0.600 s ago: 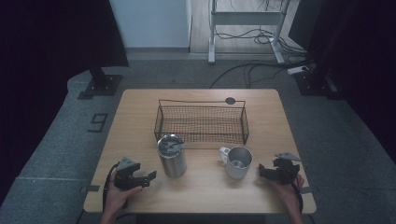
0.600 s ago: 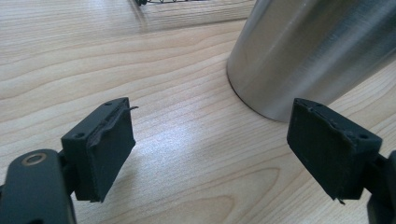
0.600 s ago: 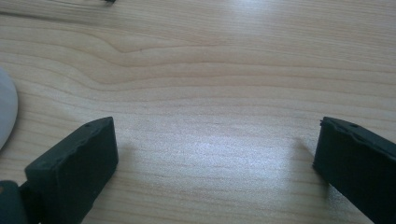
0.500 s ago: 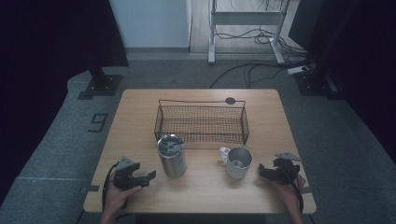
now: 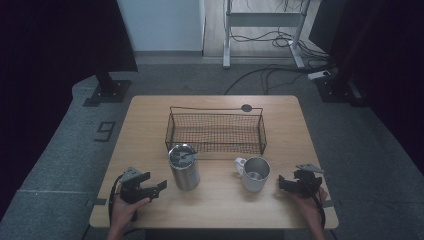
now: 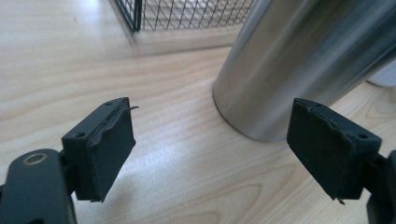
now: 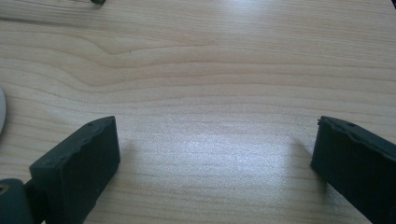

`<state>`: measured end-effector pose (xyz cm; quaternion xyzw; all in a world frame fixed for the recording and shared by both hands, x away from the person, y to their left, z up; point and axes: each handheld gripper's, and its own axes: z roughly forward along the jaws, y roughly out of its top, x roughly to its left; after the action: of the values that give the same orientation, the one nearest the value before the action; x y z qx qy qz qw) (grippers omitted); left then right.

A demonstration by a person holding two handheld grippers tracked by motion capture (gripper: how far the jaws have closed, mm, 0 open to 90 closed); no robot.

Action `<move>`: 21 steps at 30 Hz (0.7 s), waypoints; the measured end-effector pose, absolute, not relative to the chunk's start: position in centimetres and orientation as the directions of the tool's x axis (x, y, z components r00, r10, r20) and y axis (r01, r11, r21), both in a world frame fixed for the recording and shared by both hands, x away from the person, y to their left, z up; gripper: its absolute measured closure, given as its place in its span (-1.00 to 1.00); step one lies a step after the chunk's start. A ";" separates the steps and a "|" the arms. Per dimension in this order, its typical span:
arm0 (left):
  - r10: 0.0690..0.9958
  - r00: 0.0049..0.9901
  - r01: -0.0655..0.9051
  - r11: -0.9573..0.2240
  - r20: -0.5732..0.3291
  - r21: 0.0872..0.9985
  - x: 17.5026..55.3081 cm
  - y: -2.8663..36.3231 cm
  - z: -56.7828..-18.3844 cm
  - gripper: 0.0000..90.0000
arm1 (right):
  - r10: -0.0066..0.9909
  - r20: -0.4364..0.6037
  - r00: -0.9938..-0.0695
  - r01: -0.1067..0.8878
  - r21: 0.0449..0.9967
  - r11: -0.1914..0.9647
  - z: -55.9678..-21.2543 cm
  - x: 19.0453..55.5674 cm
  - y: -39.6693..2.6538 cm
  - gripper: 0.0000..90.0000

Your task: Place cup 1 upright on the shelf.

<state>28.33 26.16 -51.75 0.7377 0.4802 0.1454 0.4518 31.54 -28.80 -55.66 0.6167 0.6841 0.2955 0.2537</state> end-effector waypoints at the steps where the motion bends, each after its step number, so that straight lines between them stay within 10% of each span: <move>1: 0.840 0.496 0.577 -0.131 -0.219 0.806 28.3 26.2 -51.7 -0.65 | 0.994 0.017 -0.111 0.694 0.717 0.065 -55.7 31.5 -28.8 -0.98; 21: 0.814 0.545 0.530 -0.148 -0.201 0.835 27.4 25.6 -50.6 -0.67 | 0.995 0.017 -0.099 0.693 0.719 0.057 -55.6 31.5 -28.8 -0.96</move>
<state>27.36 25.64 -50.58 0.7425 0.4526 0.1512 0.4701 31.51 -28.82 -55.65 0.6202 0.6803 0.2947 0.2563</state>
